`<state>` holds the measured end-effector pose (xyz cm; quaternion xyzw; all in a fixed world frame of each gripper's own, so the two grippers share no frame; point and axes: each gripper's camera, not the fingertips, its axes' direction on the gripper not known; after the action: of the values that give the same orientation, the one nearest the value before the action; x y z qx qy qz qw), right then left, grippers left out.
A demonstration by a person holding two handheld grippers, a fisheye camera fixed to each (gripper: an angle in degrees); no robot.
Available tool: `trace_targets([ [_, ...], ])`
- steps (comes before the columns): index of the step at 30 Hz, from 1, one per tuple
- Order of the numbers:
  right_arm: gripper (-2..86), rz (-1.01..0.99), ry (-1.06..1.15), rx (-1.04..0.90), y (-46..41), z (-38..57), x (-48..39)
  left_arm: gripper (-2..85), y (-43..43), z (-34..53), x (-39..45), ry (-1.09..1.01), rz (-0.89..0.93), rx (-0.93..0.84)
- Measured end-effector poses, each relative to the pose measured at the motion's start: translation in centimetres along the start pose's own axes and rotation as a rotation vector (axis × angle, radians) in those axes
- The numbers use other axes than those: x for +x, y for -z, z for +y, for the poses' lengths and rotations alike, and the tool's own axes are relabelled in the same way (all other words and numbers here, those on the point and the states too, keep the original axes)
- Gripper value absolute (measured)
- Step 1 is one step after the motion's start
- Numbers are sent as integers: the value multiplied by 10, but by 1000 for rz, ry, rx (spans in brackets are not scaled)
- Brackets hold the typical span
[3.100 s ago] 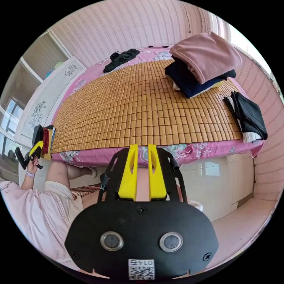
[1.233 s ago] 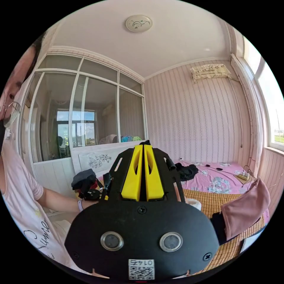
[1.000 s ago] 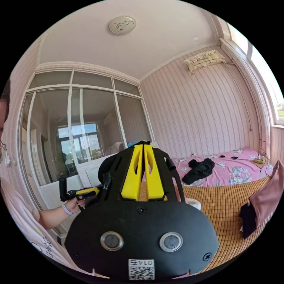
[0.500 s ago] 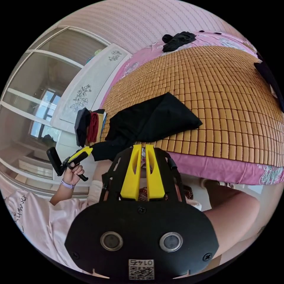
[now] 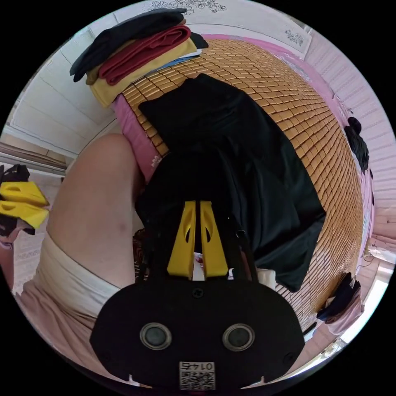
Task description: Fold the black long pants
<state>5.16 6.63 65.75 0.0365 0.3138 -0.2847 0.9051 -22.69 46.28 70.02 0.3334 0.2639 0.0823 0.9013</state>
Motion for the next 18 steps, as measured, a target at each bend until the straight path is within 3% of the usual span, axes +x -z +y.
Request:
trace_targets([
  [4,-3,-174,-15,18,13,7,24,33,27,-8,-30,76,-70,56],
  [9,-2,-361,-267,292,77,85,111,50,34,-43,-56,77,-120,58],
  [14,6,-252,-615,511,146,205,199,63,29,-86,-71,43,-131,40],
  [16,14,-151,-789,593,172,260,231,74,23,-109,-73,18,-155,18],
  [18,34,56,-1040,559,185,321,264,82,16,-124,-76,15,-190,-7],
])
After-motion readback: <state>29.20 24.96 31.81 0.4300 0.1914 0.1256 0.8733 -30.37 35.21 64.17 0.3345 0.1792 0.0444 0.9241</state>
